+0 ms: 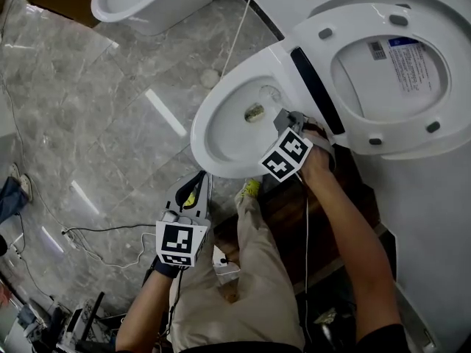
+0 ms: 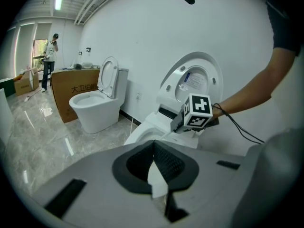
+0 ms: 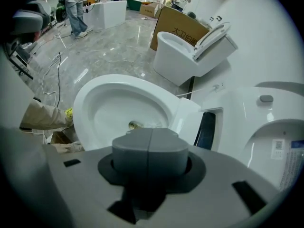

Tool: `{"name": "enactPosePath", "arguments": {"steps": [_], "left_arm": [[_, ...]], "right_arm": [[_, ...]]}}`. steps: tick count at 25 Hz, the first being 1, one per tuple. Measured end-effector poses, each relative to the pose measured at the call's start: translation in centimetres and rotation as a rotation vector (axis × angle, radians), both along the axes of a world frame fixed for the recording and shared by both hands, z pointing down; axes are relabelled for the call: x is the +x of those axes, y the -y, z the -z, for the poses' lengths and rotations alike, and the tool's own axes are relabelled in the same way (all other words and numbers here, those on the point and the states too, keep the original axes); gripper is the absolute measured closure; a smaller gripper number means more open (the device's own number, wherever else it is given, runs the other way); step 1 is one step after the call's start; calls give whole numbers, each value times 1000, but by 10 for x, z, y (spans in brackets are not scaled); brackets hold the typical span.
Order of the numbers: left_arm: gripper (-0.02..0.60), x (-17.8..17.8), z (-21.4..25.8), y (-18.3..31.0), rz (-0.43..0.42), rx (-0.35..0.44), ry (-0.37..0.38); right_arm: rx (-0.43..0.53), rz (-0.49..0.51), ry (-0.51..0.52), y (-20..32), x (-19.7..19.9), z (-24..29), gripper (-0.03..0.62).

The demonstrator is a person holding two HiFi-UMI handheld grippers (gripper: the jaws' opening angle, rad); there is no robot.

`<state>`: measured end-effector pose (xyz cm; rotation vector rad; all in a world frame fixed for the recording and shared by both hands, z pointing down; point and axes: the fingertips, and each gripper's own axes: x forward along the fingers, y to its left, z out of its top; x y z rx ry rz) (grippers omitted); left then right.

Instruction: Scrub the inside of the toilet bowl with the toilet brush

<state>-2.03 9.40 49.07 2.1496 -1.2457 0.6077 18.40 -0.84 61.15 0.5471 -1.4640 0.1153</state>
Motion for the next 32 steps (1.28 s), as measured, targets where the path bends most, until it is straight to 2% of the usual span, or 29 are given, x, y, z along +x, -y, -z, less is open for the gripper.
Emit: {"name": "enactPosePath", "arguments": {"steps": [7,13,20,27,32], "left_arm": [[571,-4,-10,-7,10,-24,-11],[571,-7,-9,-9,7,-28,-21],[571,-14,-13,-4,7,-21,-25],[571,-12,-15,-4,-17,-25,-30],[571,-19,-15,3,4,-18,-33]], "right_arm": [[36,-1,67,11,-31,-1,446],[16,-18,111,8,-45,-5,445],[11,21,135,-1,-60,-7,445],[-37,39,191,-19,-80,-5,445],[-69,63,227,-35,-94,-4,445]]}}
